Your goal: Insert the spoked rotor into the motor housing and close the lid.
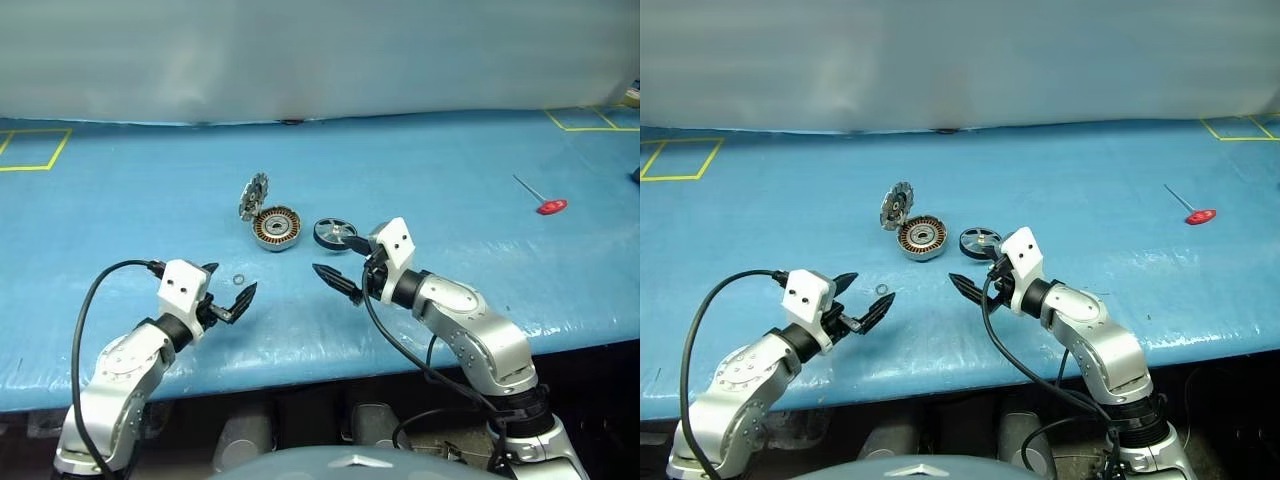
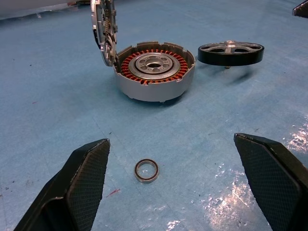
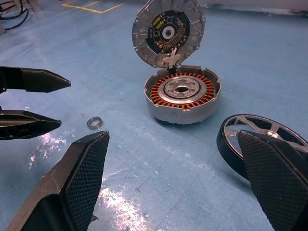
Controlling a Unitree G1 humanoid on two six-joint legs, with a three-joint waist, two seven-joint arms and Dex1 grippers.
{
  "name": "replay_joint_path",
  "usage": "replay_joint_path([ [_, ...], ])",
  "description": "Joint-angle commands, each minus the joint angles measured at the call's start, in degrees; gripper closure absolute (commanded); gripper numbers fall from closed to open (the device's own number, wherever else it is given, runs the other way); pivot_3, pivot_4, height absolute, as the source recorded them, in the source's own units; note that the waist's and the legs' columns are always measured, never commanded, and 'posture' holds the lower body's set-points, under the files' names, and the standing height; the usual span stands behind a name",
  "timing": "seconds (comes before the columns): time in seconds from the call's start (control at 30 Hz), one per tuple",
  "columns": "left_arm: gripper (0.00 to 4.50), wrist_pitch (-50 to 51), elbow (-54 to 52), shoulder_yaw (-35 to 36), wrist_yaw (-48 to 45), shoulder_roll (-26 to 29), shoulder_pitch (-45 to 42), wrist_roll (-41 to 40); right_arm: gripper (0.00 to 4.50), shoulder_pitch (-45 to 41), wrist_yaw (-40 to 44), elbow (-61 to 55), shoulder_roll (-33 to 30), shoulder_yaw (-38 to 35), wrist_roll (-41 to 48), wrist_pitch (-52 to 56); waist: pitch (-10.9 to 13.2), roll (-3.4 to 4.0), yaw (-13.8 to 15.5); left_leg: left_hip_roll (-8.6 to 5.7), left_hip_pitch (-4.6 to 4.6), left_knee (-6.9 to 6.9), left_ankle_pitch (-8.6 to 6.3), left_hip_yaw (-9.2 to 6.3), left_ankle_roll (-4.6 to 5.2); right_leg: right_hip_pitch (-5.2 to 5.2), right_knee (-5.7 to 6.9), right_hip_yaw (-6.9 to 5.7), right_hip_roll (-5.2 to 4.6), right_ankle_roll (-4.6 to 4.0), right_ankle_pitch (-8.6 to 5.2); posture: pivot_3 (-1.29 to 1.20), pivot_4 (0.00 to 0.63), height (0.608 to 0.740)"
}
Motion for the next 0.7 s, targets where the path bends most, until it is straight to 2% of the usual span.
replay_joint_path([
  [0.03, 0.0, -1.6, -1.8, 0.1, -0.1, 0.1, -0.1, 0.6, 0.02, -0.1, -0.4, -1.9, -0.2, -0.7, -0.4, -0.9, 0.0, 0.0, 0.0, 0.0, 0.0, 0.0, 0.0, 0.0, 0.0, 0.0, 0.0, 0.0, 0.0, 0.0, 0.0, 0.0, 0.15, 0.74],
  [0.7, 0.0, -0.4, -1.5, -0.9, -1.3, -0.1, -0.2, -0.3, 0.02, -0.3, -0.2, -2.2, -0.8, 0.6, -1.6, 0.8, 0.0, 0.0, 0.0, 0.0, -0.01, 0.0, 0.0, 0.0, 0.0, -0.01, -0.01, 0.0, 0.0, 0.0, -0.01, 0.0, 0.15, 0.74],
])
